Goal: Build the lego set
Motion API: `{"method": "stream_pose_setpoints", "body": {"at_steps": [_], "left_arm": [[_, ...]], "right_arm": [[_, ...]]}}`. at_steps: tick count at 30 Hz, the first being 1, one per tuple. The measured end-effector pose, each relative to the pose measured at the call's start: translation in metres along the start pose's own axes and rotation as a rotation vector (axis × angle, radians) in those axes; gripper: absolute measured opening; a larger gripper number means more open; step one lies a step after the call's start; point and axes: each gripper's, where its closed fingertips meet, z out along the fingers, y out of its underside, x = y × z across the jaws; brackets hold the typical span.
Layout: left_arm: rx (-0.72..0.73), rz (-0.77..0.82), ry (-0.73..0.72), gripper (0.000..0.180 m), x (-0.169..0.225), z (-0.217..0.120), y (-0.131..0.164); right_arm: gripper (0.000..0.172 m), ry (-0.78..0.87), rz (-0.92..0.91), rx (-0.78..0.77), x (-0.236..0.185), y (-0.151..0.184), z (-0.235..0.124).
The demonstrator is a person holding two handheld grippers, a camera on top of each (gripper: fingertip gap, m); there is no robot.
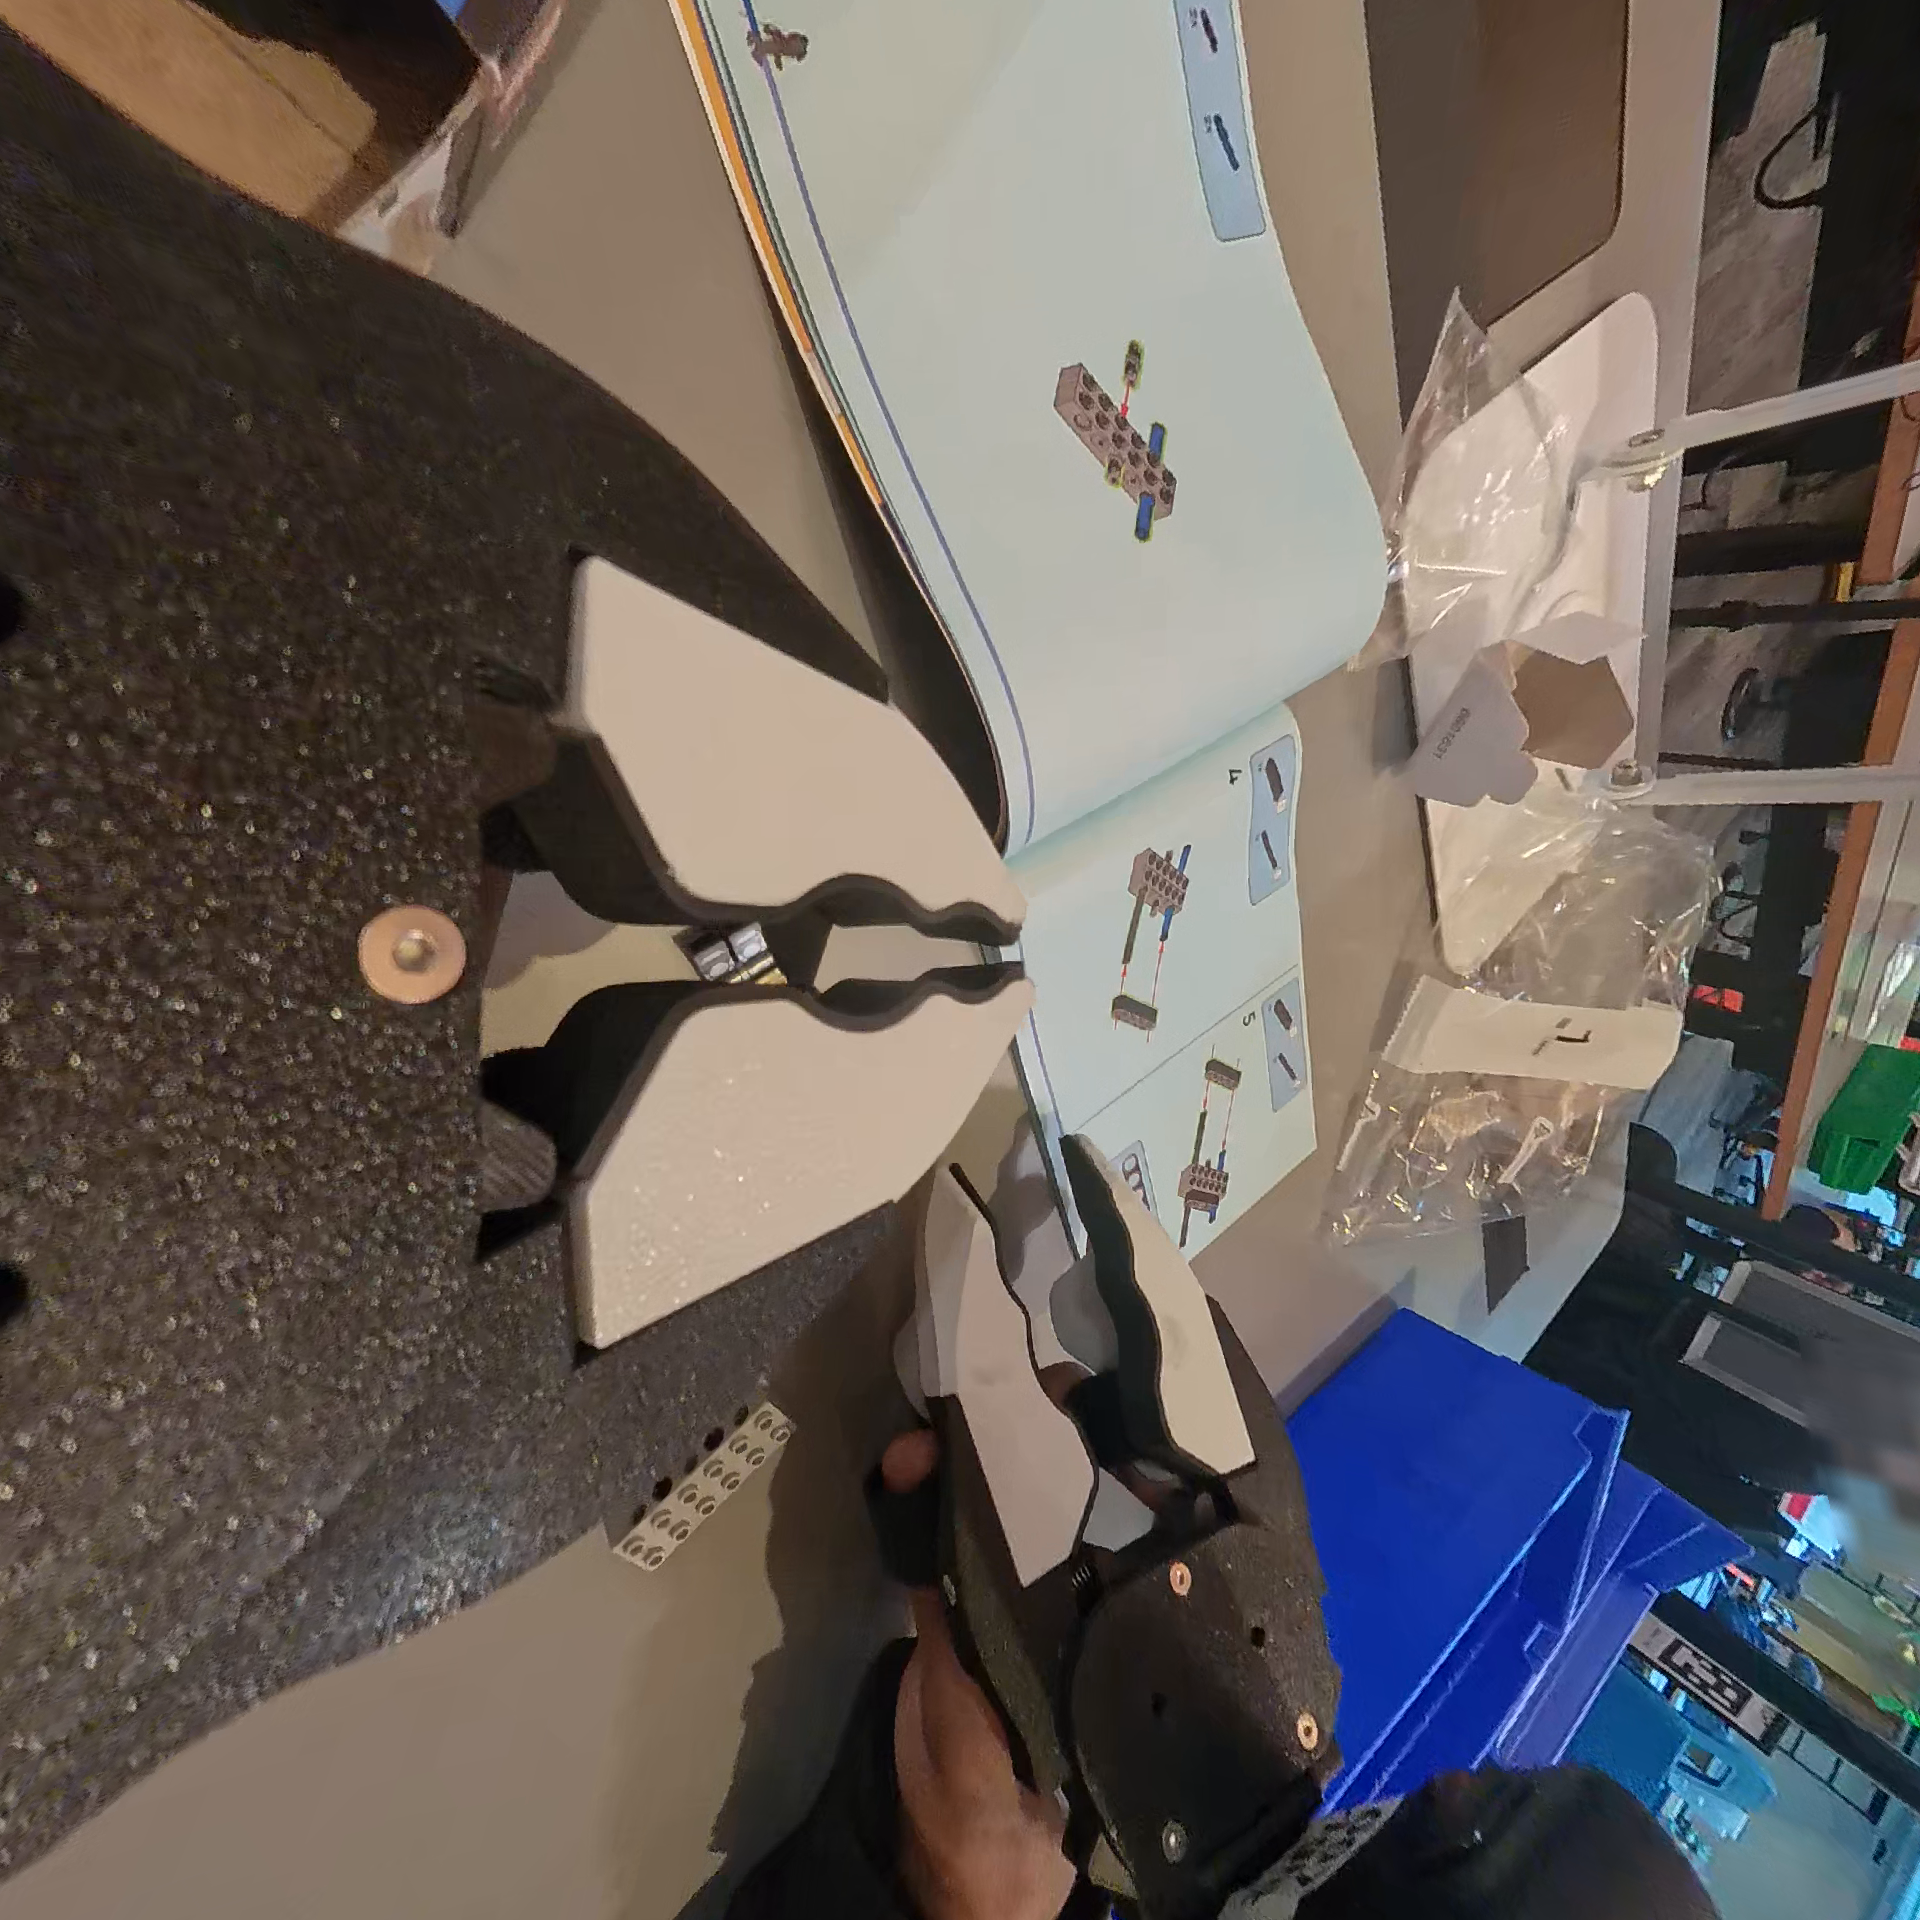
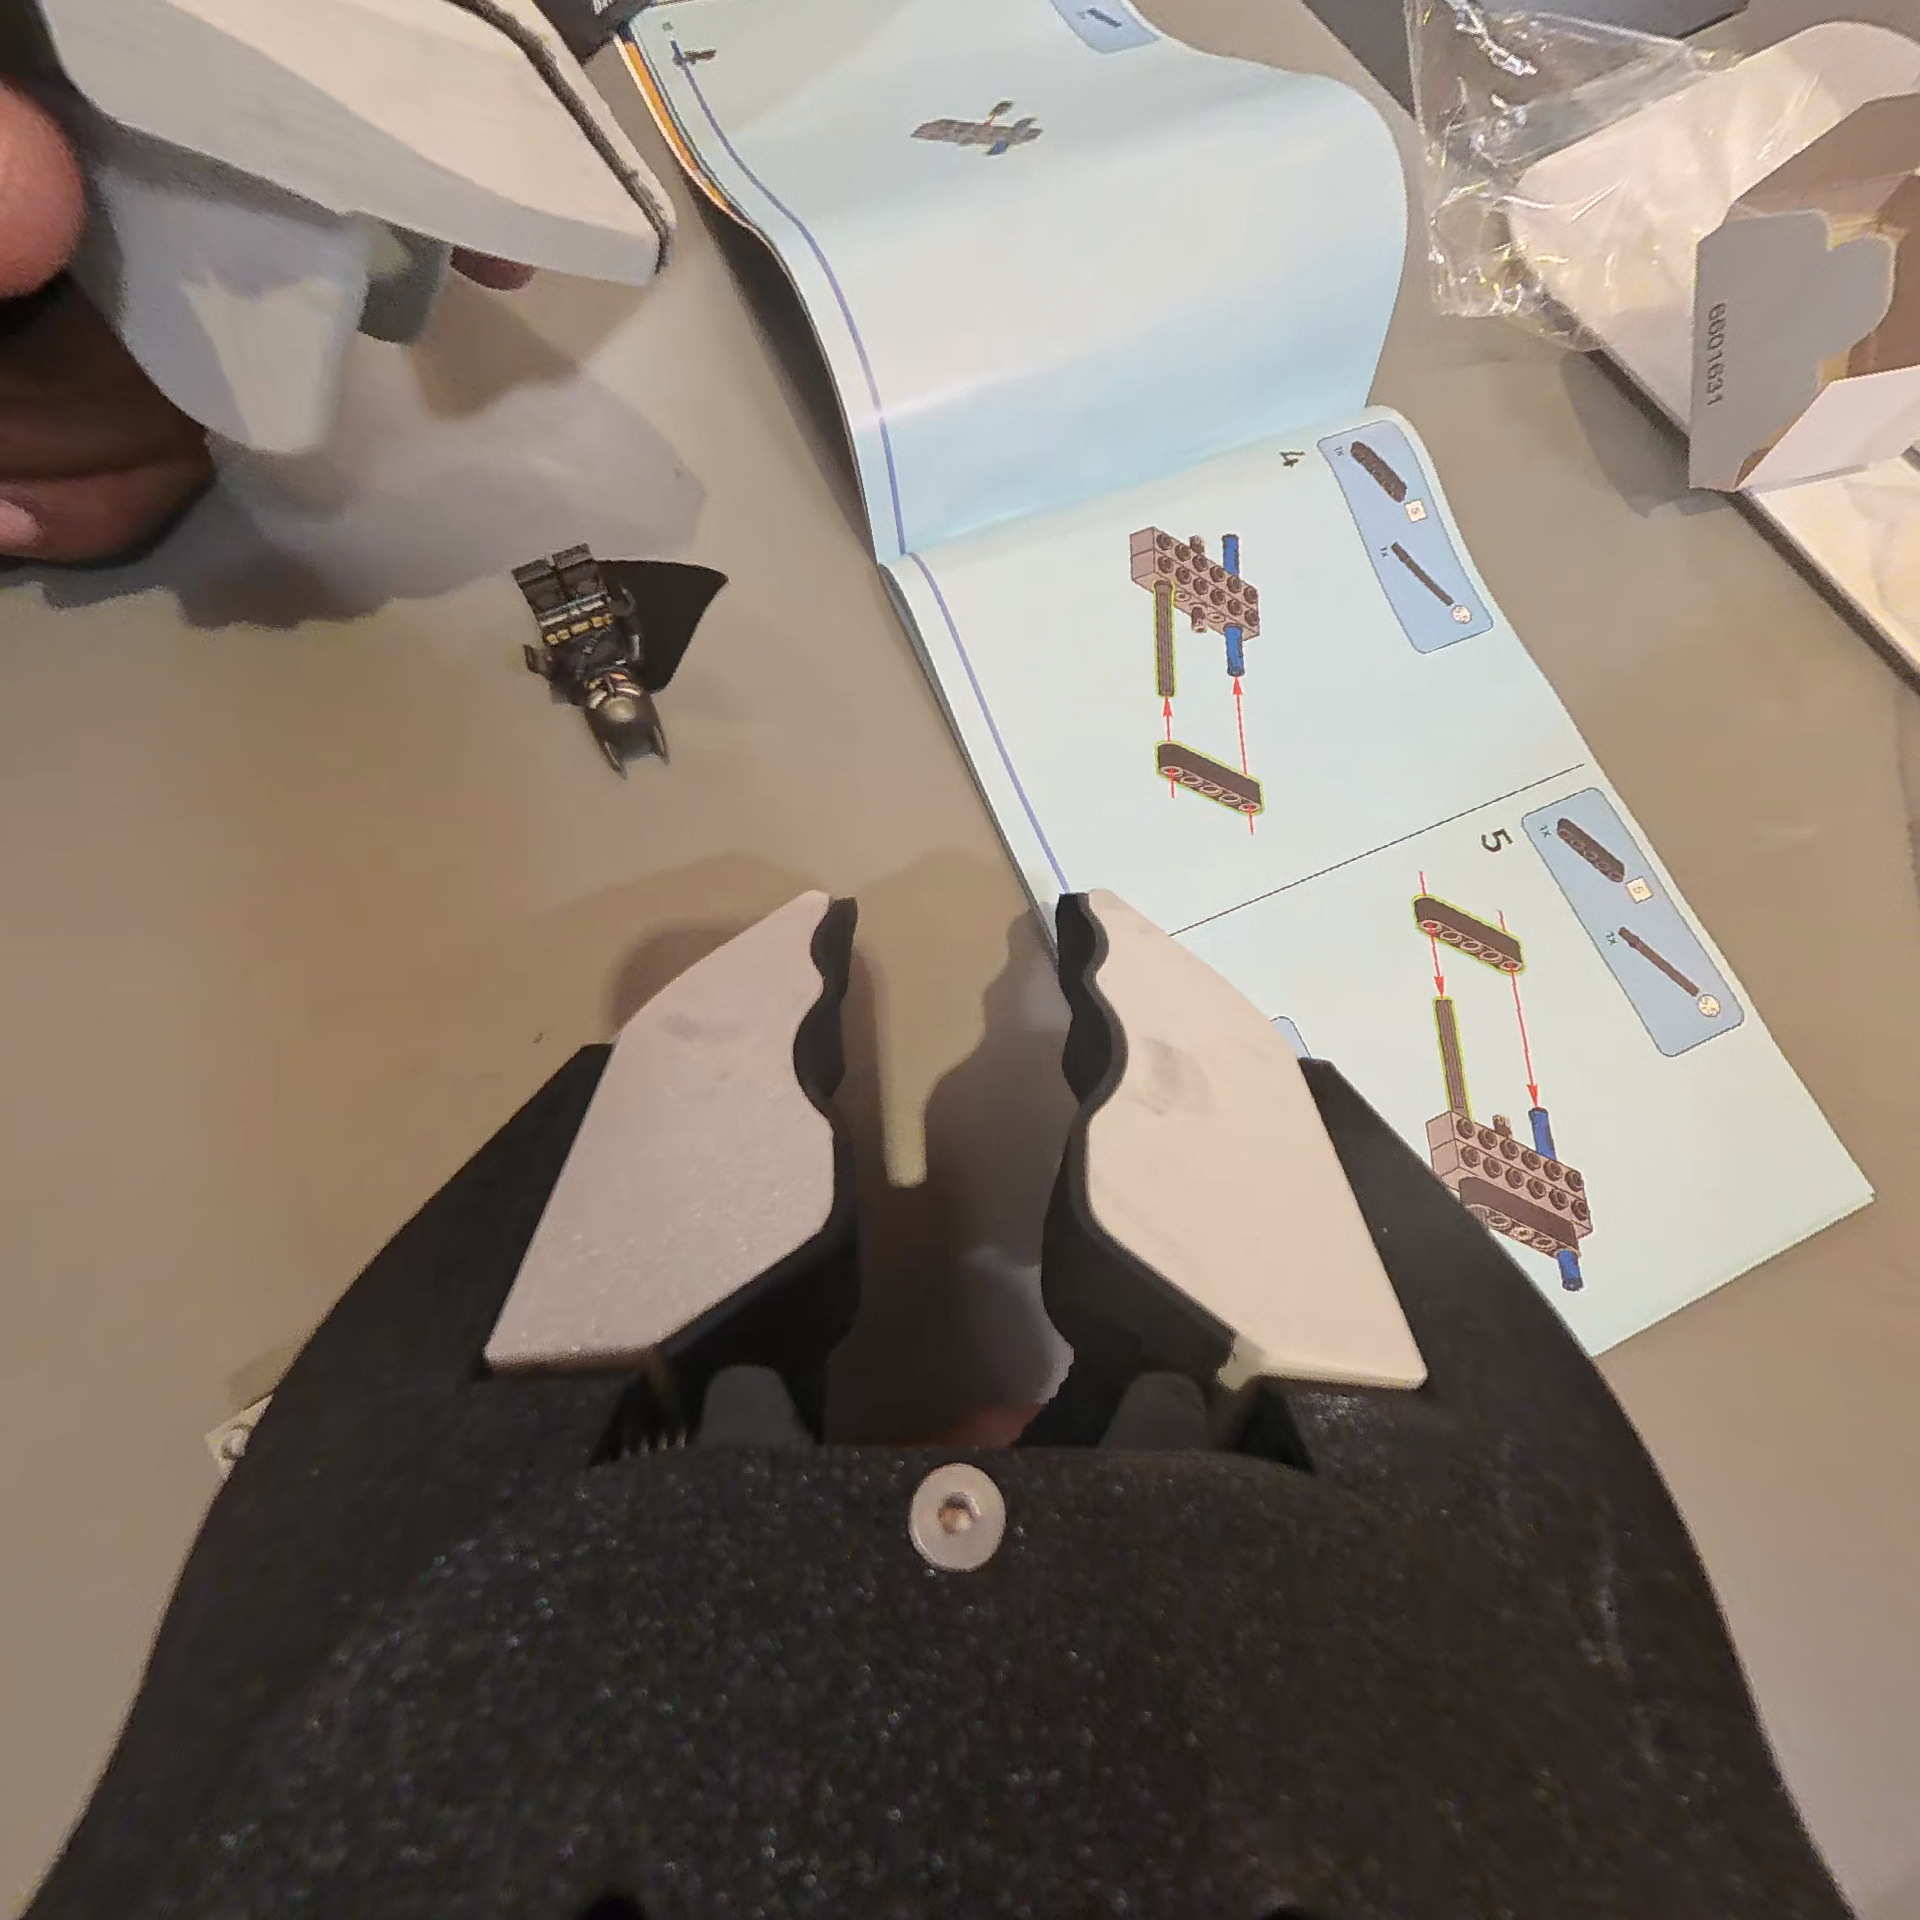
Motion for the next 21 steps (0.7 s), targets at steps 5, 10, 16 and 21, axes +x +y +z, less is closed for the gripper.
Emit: {"method": "stream_pose_setpoints", "body": {"at_steps": [5, 10, 16, 21], "left_arm": [[-0.006, -0.010, -0.005, 0.004, -0.003, 0.000, 0.001], [-0.015, 0.016, -0.012, 0.005, -0.001, 0.001, 0.002], [-0.020, 0.066, 0.034, 0.007, 0.011, 0.002, 0.003], [-0.057, 0.134, 0.088, 0.009, 0.027, 0.006, 0.009]], "right_arm": [[0.039, -0.008, -0.006, -0.013, -0.002, 0.001, 0.001], [0.039, -0.010, -0.011, -0.014, -0.002, 0.002, 0.002], [0.038, -0.044, 0.010, -0.021, -0.004, 0.002, 0.002], [0.038, -0.062, 0.031, -0.017, -0.003, 0.002, 0.002]]}}
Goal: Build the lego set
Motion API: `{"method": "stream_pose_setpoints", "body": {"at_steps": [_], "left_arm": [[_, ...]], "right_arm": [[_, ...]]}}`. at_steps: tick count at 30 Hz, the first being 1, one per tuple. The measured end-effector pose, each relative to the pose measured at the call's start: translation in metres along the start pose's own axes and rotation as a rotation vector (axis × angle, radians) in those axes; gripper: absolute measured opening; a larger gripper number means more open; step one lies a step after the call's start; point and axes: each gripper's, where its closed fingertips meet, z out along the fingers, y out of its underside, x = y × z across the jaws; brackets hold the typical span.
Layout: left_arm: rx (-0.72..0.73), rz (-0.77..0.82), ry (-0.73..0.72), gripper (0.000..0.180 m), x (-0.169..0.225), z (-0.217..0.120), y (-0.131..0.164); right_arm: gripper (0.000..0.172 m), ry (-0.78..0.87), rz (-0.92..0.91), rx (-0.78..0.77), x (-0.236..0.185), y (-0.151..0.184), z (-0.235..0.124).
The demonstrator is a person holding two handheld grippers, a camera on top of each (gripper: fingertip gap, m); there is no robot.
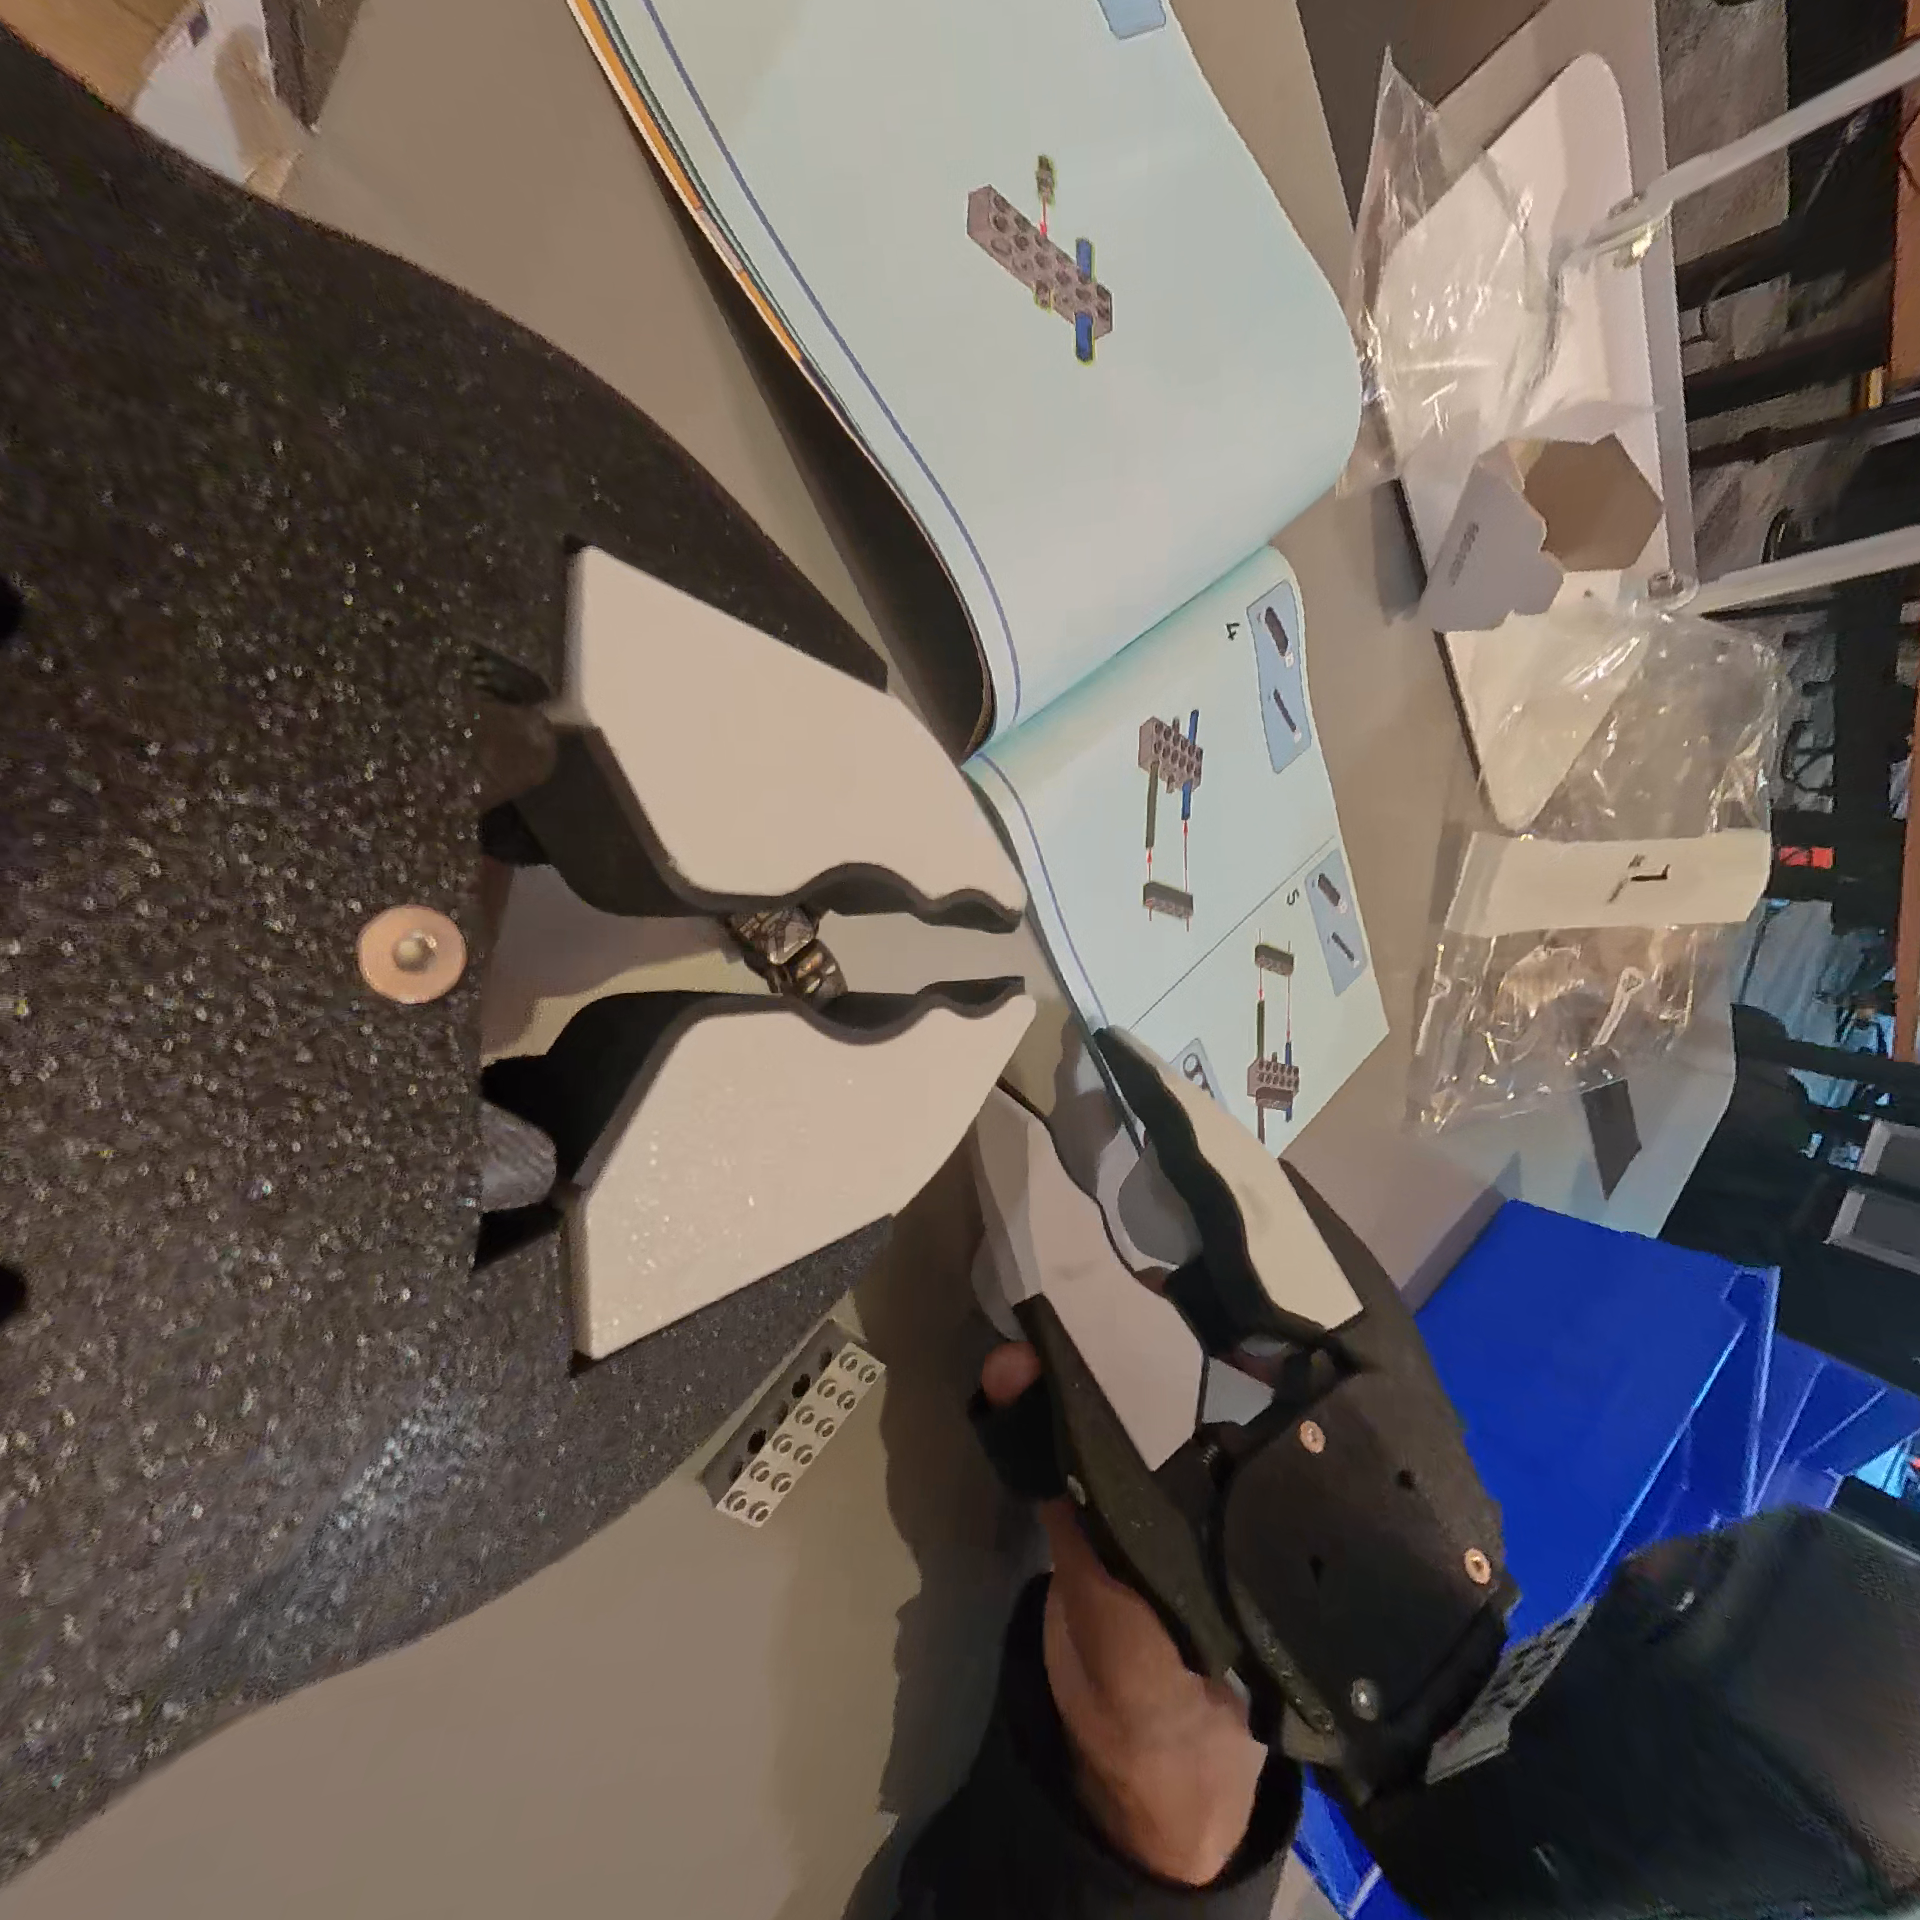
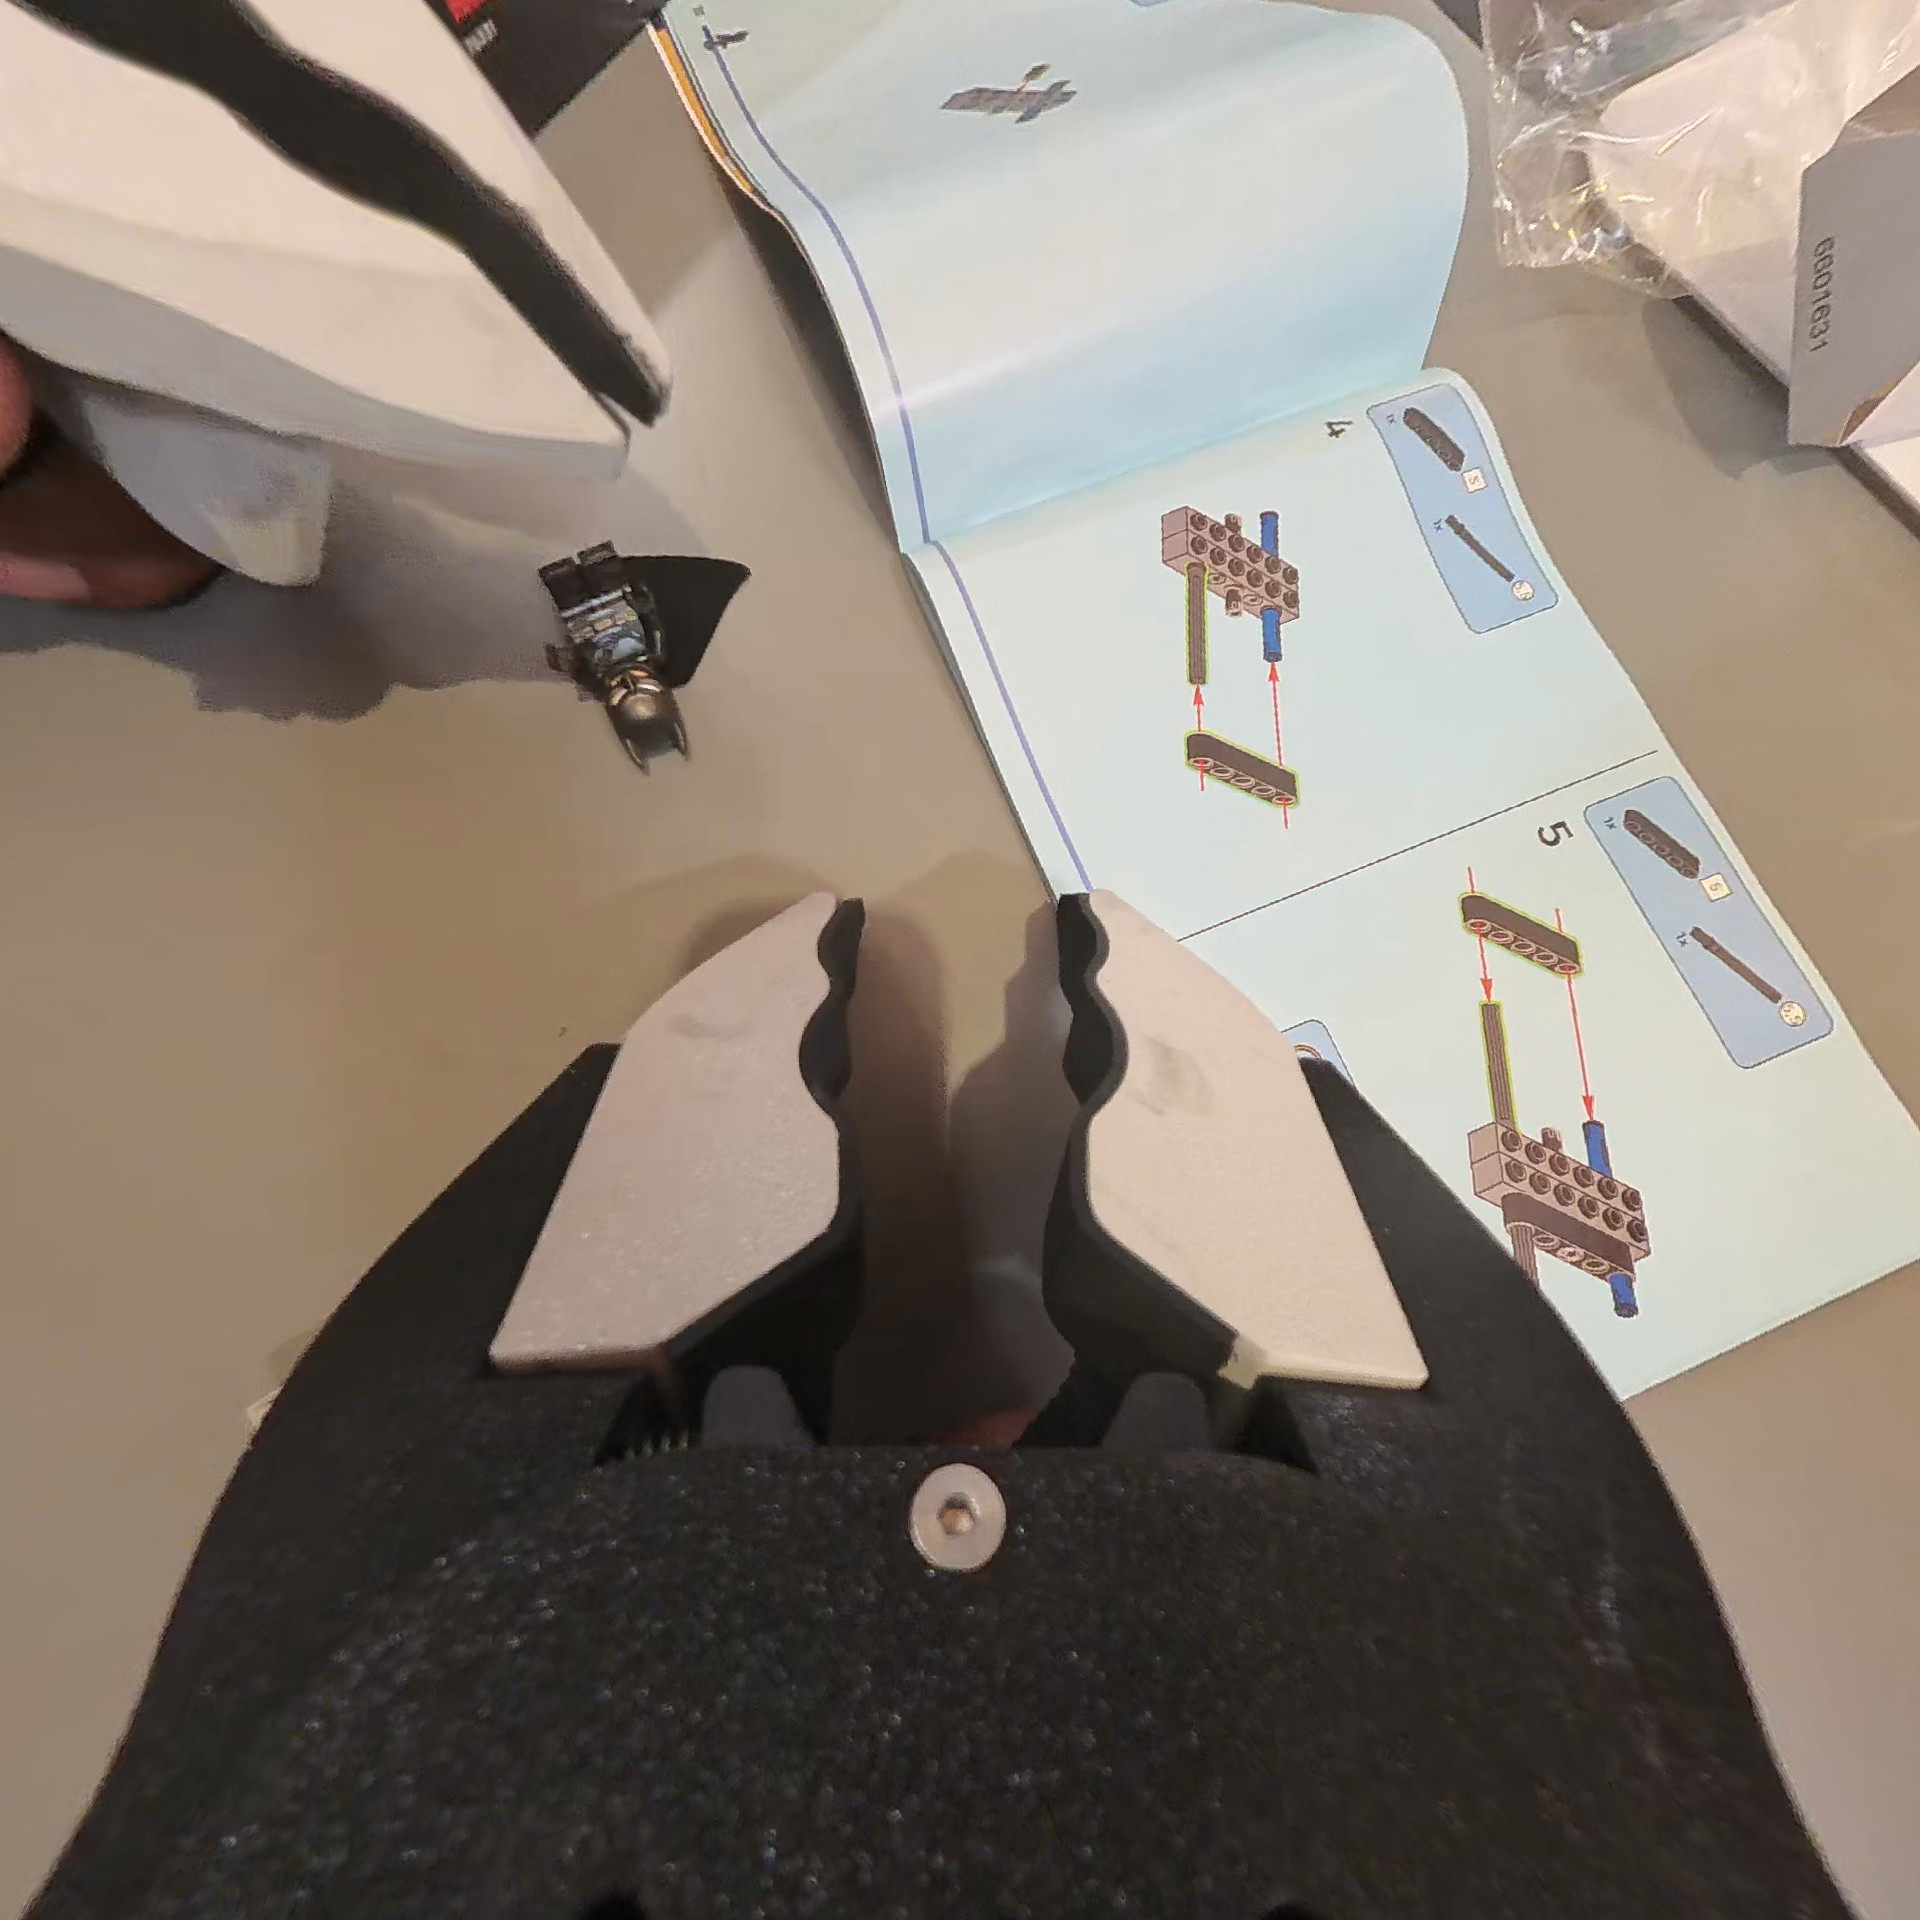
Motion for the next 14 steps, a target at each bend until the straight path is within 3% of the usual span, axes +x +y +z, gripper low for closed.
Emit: {"method": "stream_pose_setpoints", "body": {"at_steps": [14], "left_arm": [[-0.035, -0.021, -0.083, 0.009, -0.017, -0.003, 0.005]], "right_arm": [[0.038, 0.033, -0.058, -0.031, -0.003, 0.003, 0.003]]}}
